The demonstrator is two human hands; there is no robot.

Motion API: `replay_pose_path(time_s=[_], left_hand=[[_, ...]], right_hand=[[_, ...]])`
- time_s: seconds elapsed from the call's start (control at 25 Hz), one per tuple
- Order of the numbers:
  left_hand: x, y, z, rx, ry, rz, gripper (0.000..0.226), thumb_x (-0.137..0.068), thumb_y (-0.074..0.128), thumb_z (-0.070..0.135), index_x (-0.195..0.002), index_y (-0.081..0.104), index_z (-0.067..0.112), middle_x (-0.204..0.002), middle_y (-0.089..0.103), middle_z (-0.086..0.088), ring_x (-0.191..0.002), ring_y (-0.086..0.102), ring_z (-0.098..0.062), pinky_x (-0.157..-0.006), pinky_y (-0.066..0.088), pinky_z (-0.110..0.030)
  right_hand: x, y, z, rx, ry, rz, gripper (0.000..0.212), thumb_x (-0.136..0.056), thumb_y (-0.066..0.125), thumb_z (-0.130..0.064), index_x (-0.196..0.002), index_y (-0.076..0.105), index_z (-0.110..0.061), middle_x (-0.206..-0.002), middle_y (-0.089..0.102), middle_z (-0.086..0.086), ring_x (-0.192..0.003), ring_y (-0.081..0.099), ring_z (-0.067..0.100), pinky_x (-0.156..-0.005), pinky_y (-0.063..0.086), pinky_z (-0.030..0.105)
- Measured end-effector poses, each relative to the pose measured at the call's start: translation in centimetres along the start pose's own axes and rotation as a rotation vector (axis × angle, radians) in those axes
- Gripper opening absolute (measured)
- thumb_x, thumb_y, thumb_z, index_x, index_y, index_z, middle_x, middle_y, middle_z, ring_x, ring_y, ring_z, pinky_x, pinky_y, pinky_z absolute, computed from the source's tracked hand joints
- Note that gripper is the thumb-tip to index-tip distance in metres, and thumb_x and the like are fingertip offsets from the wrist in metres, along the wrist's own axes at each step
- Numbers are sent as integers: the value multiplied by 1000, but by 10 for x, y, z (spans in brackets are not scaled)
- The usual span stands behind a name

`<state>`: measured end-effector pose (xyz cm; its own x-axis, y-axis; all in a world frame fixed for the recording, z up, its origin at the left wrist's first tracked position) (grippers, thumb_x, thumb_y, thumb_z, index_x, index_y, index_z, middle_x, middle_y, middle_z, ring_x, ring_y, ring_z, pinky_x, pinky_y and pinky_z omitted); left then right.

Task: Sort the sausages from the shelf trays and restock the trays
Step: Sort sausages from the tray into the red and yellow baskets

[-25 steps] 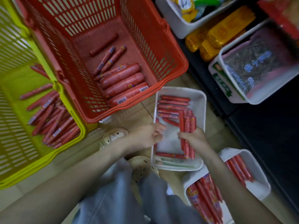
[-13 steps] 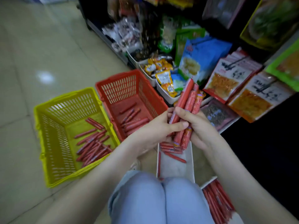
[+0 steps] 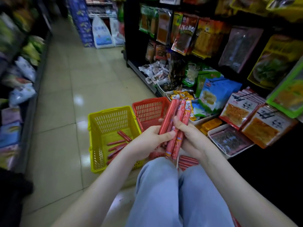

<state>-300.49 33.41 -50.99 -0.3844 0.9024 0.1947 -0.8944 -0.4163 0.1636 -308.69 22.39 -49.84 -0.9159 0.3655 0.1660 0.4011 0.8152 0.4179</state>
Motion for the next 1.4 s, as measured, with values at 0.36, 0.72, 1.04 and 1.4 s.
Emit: replay_pose_path(time_s=[0.36, 0.72, 1.04, 1.4], left_hand=[[32, -37, -5, 87, 17, 87, 18, -89, 61, 22, -102, 61, 10, -80, 69, -4, -70, 67, -16, -65, 57, -32], [24, -73, -25, 293, -22, 189, 24, -89, 61, 13, -113, 57, 11, -97, 65, -11, -87, 63, -23, -70, 58, -34], [7, -121, -35, 363, -45, 307, 19, -90, 57, 8, -109, 60, 12, -86, 68, -8, -75, 65, -18, -69, 58, -33], [-12, -230, -90, 561, -199, 516, 30, -80, 61, 11, -110, 61, 12, -94, 73, -8, -80, 71, -18, -66, 59, -27]], right_hand=[[-19, 41, 22, -8, 104, -45, 49, -82, 59, -18, -123, 53, 8, -121, 57, 32, -105, 61, 40, -87, 53, 51], [-56, 59, 46, 47, 63, 13, 27, -92, 53, -4, -116, 55, 9, -97, 64, 24, -81, 68, 28, -72, 58, 42], [-118, 62, 77, -74, 149, -12, 26, -86, 60, -8, -109, 61, 3, -109, 63, 28, -95, 65, 37, -89, 52, 50], [-218, 33, 111, 53, 288, -95, 26, -85, 58, 2, -111, 58, -4, -93, 69, 8, -93, 68, 23, -82, 56, 35]])
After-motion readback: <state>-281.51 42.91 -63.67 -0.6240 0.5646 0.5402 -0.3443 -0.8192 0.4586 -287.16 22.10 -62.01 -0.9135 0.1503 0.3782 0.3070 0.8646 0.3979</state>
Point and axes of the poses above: each hand's wrist, its own x-axis away from the middle knuckle, its own y-axis out of the palm, z = x × y, the point moved 1 cm from there along -x, towards the middle knuckle
